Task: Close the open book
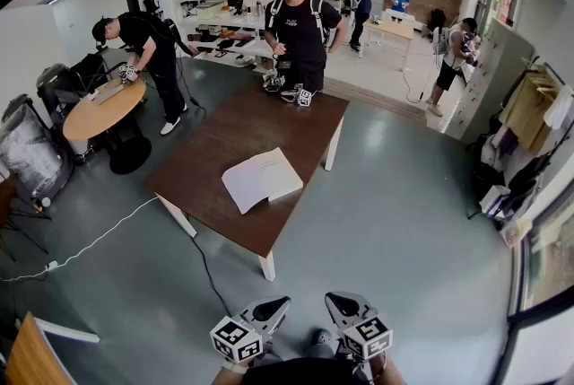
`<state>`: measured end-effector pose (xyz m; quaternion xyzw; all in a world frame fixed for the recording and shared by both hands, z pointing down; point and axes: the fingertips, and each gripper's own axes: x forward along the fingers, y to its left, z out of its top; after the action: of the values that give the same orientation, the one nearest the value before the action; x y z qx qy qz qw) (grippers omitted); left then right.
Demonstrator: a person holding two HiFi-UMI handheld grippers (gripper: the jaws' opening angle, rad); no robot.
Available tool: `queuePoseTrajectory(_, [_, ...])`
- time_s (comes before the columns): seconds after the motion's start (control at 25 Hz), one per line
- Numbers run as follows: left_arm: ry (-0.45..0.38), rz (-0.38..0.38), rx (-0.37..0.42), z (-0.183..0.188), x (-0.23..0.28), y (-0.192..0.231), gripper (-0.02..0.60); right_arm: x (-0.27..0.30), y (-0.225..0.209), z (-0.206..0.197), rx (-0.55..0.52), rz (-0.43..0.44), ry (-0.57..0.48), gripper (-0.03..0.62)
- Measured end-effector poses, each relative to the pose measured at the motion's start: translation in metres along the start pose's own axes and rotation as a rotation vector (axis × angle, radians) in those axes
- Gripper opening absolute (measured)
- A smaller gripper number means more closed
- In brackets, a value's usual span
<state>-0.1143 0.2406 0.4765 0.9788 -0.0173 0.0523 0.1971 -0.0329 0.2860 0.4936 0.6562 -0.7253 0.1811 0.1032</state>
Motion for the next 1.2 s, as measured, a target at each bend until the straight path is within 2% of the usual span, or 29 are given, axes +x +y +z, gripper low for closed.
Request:
queuePoseTrajectory(0.24, [-0.002,-0.007,0.007,0.005,0.009,0.003,0.003,-0.001,-0.006,0.003,0.008,-0.006,-0.012,-0.013])
queuePoseTrajectory(0.52, [0.019,-0.065,0.013,-0.004,0.024,-0.018,0.003,-0.013,-0.028,-0.002,0.03,-0.064,-0.008,-0.014])
queuePoseTrajectory(0.72, [0.024,-0.056,0.013,-0.004,0.022,-0.013,0.003,-0.015,-0.025,-0.001,0.039,-0.081,-0.002,-0.014])
queuePoseTrajectory(1.0, [0.046,-0.064,0.004,-0.008,0.03,-0.011,0.003,-0.019,-0.041,-0.02,0.043,-0.083,-0.005,-0.013])
queuePoseTrajectory(1.2, [0.058,-0.09,0.004,-0.009,0.036,-0.019,0.003,-0.021,-0.049,-0.018,0.042,-0.095,-0.01,-0.014])
